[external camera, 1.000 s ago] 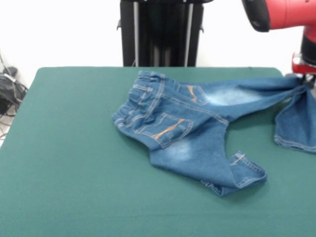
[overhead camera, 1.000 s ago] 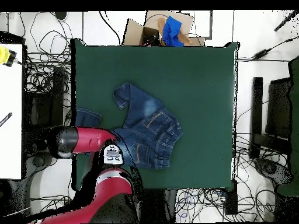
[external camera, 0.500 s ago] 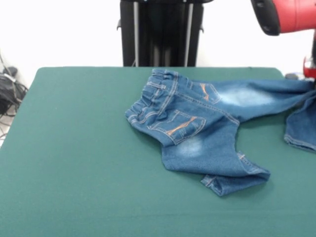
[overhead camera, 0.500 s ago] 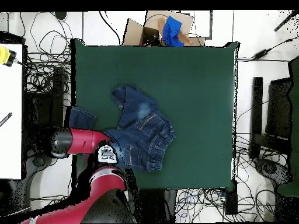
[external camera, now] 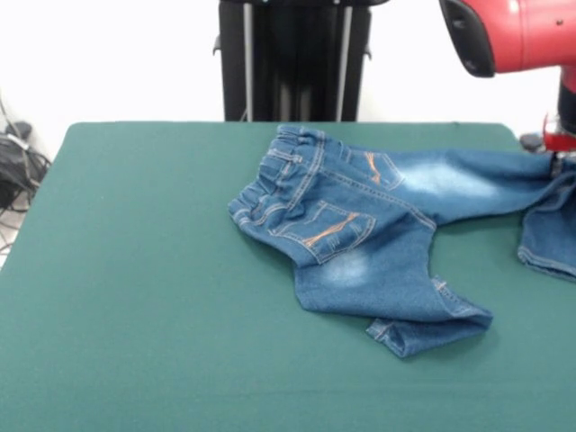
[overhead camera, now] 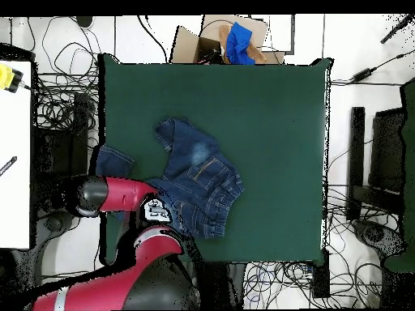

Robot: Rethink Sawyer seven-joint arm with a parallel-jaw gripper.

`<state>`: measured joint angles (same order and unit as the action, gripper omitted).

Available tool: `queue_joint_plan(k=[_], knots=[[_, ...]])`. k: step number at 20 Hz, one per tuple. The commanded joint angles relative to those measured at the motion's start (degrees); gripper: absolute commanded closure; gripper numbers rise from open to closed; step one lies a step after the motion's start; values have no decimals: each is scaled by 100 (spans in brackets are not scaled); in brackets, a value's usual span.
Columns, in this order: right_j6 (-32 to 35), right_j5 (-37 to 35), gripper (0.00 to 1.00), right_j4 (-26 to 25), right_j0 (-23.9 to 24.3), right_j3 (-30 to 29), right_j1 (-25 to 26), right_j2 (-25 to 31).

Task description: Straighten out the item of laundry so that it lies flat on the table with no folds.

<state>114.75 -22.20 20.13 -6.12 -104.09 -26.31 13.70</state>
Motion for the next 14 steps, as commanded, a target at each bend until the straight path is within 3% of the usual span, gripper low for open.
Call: queue_joint_plan(k=[1, 9, 14], knots=[[829, 37, 0, -82, -52, 114, 144, -183], [538, -257, 0, -449, -109, 593, 323, -705], [417, -137, 0, -641, 20, 638, 456, -701]])
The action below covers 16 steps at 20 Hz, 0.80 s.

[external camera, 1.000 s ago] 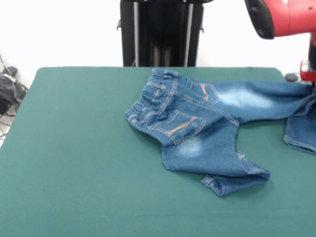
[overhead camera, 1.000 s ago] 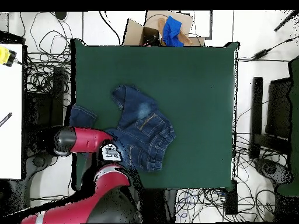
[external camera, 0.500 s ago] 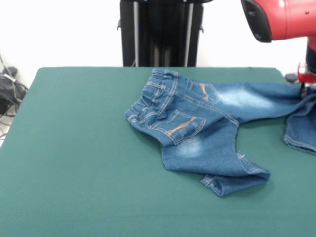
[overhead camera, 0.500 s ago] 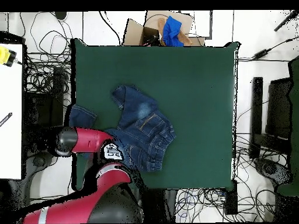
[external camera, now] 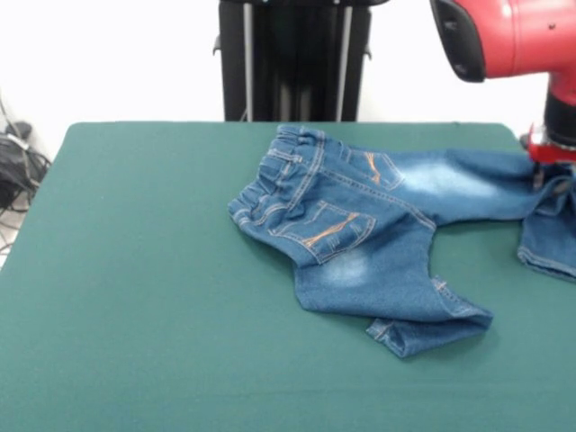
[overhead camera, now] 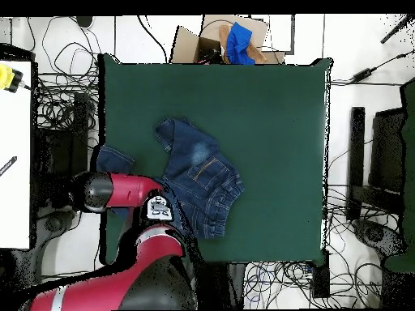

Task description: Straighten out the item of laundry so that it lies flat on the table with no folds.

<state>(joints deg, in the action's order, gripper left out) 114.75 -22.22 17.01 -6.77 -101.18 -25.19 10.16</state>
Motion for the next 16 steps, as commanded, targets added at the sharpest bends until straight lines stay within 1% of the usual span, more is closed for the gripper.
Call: queue_joint_plan(k=[1, 4, 8, 16], knots=[[428, -85, 0, -346, 89, 353, 373, -334], [445, -48, 0, -375, 122, 396, 426, -286], [447, -92, 0, -399, 175, 388, 373, -233], [284, -241, 0, -566, 421, 506, 402, -157]])
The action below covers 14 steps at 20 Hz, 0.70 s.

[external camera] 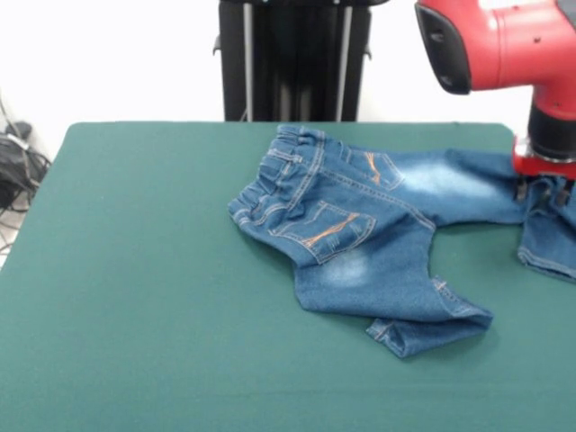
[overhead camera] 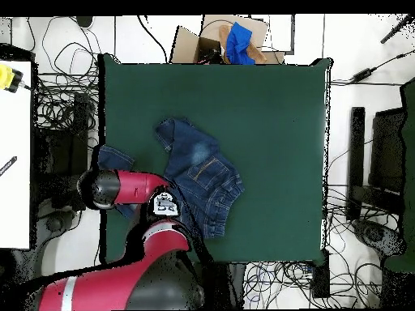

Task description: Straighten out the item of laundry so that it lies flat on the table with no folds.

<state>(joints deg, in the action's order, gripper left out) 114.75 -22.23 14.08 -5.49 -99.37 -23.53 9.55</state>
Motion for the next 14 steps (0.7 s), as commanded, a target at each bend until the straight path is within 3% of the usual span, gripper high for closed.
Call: queue_joint_plan(k=[1, 14], knots=[[271, -229, 0, -293, 318, 333, 253, -84], [317, -271, 0, -518, 313, 570, 388, -179]])
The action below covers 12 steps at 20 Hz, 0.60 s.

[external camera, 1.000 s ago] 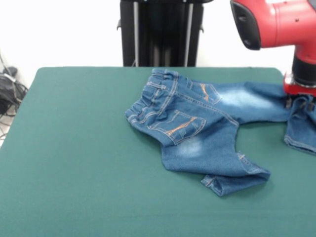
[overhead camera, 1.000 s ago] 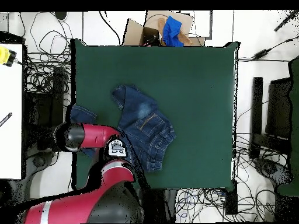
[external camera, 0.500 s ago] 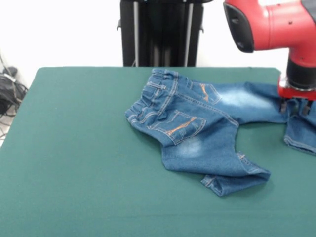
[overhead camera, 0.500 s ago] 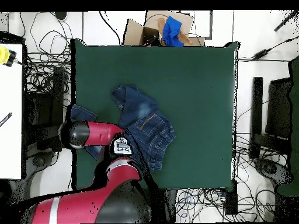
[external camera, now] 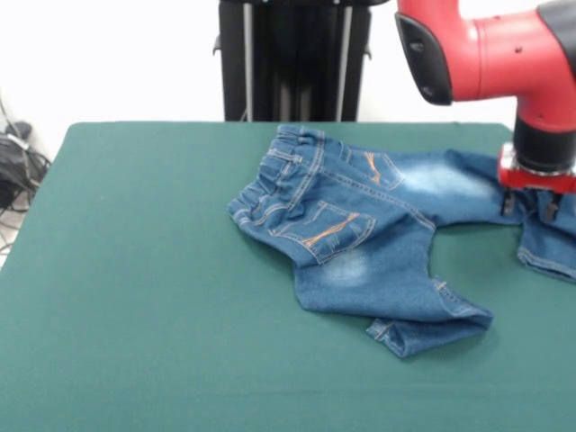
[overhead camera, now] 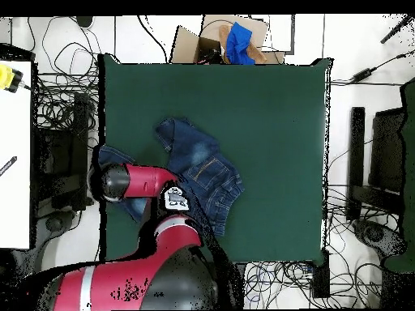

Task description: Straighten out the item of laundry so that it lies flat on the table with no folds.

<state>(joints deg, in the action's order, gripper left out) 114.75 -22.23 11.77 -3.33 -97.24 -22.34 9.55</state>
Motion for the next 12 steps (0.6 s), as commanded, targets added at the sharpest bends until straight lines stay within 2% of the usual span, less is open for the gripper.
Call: queue_joint_plan(k=[1, 12], knots=[[323, -293, 0, -308, 80, 387, 271, -203], [359, -445, 0, -426, 128, 524, 278, -182]])
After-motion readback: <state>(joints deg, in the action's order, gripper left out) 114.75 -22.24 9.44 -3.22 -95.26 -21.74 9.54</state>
